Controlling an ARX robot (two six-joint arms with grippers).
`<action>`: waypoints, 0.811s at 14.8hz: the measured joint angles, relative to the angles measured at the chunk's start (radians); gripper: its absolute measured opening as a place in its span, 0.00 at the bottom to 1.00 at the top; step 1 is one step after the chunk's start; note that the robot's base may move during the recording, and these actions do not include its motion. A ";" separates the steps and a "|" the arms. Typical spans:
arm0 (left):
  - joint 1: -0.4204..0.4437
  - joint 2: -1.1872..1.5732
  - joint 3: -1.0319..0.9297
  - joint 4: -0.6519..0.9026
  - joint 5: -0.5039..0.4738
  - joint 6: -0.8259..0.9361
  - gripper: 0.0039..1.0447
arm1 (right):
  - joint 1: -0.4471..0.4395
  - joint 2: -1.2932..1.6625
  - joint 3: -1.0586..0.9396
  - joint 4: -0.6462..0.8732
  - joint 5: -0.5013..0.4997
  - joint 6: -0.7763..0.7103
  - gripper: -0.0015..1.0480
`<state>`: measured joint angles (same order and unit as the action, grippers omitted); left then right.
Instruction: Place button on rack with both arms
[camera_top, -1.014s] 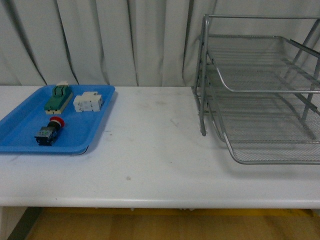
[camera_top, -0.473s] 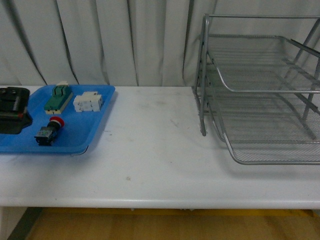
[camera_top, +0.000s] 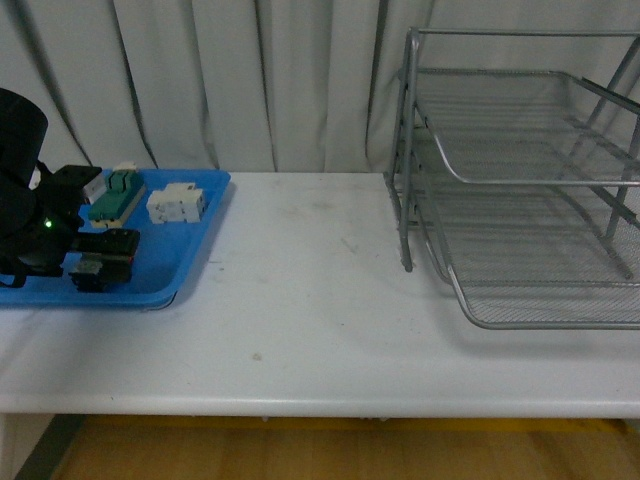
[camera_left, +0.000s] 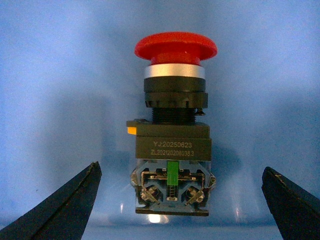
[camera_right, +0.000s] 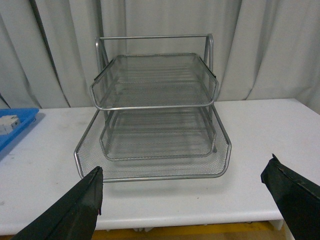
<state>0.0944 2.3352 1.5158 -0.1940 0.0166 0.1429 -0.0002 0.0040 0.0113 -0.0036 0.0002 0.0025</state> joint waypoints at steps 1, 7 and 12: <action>0.000 0.011 0.000 0.023 0.003 0.000 0.94 | 0.000 0.000 0.000 0.000 0.000 0.000 0.94; 0.018 0.034 0.039 0.095 0.029 -0.016 0.51 | 0.000 0.000 0.000 0.000 0.000 0.000 0.94; 0.003 -0.035 -0.042 0.111 0.062 -0.031 0.33 | 0.000 0.000 0.000 0.000 0.000 0.000 0.94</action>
<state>0.0978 2.2997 1.4734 -0.0834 0.0788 0.1123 -0.0002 0.0040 0.0113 -0.0036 0.0002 0.0025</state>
